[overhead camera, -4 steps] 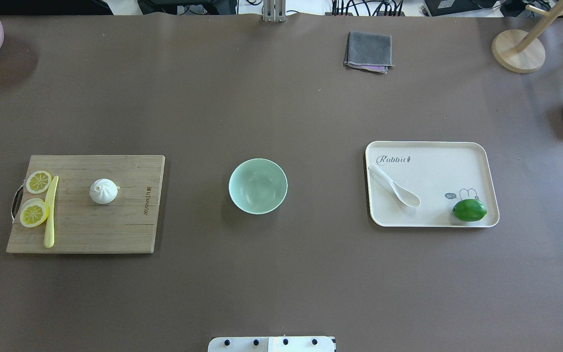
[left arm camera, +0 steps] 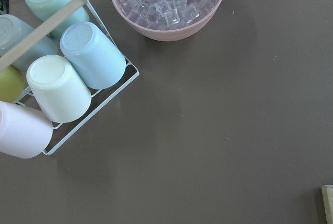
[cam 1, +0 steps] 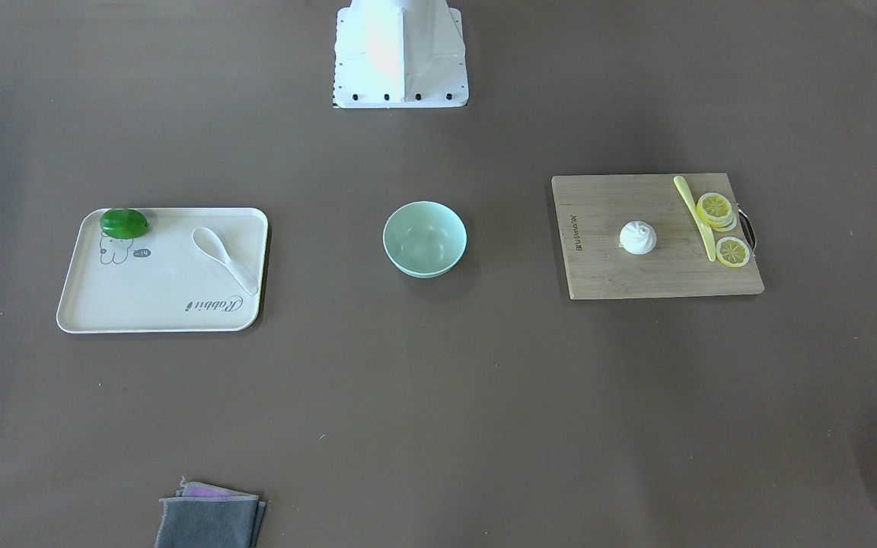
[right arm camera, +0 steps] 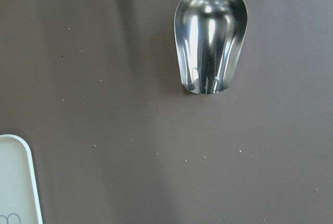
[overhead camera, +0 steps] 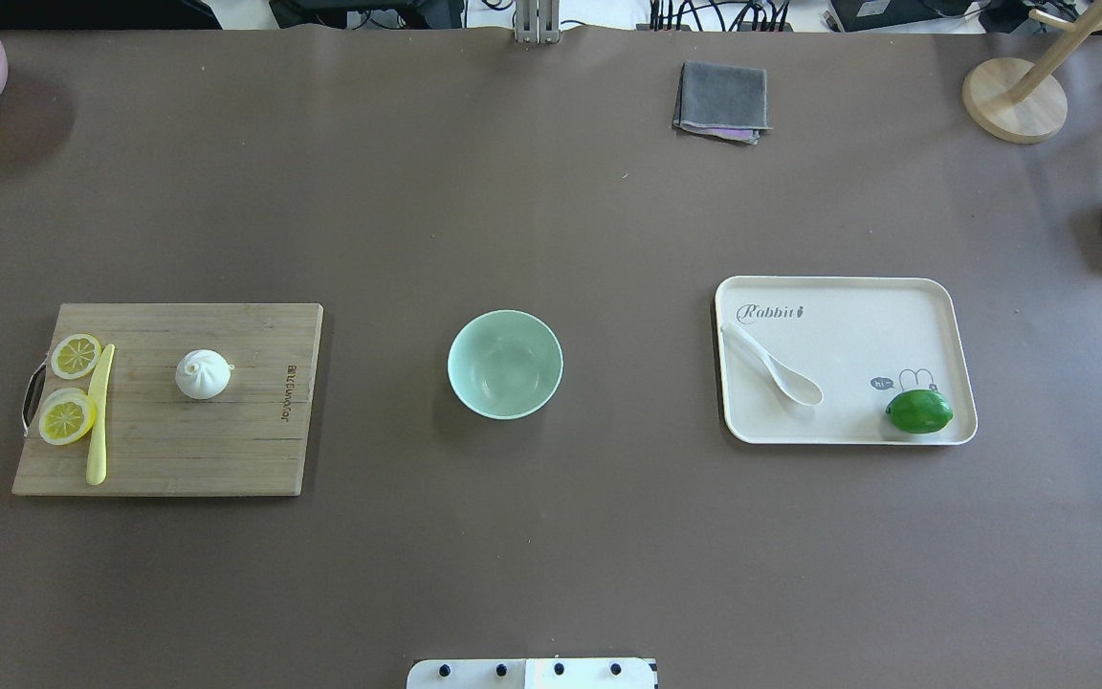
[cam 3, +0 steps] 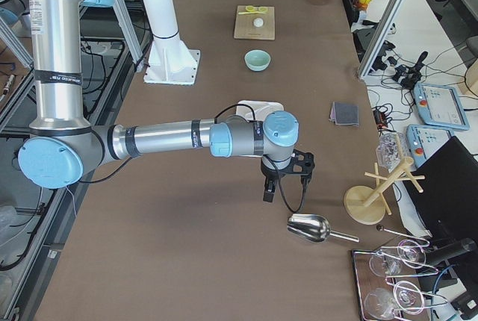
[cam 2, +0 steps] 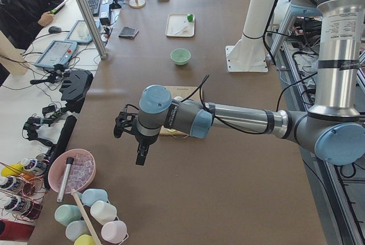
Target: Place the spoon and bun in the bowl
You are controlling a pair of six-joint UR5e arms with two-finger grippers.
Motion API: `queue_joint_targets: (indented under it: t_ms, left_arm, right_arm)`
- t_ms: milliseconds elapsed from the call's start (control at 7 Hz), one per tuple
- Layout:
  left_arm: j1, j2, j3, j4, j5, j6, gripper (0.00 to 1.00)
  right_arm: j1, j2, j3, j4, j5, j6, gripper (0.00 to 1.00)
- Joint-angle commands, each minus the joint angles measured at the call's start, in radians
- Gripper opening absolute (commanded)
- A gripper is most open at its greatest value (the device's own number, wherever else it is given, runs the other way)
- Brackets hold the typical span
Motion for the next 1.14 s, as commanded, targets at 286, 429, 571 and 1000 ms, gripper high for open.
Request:
queue_joint_targets:
  t_ms: [286, 429, 571, 1000]
  left_arm:
    - [0.005, 0.008, 0.004, 0.005, 0.000, -0.001, 0.98]
    - [0.005, 0.009, 0.005, 0.006, 0.000, -0.001, 0.98]
    - [0.007, 0.009, 0.002, 0.006, -0.002, -0.001, 0.98]
    - [0.010, 0.012, -0.003, 0.003, -0.002, -0.001, 0.98]
  right_arm:
    - [-0.002, -0.003, 0.004, 0.000, 0.007, 0.000, 1.00]
    - [-0.002, -0.003, 0.004, 0.000, 0.007, 0.000, 1.00]
    - [-0.002, -0.002, 0.006, 0.000, 0.007, 0.000, 1.00]
    - [-0.003, 0.001, 0.006, 0.003, 0.010, 0.000, 1.00]
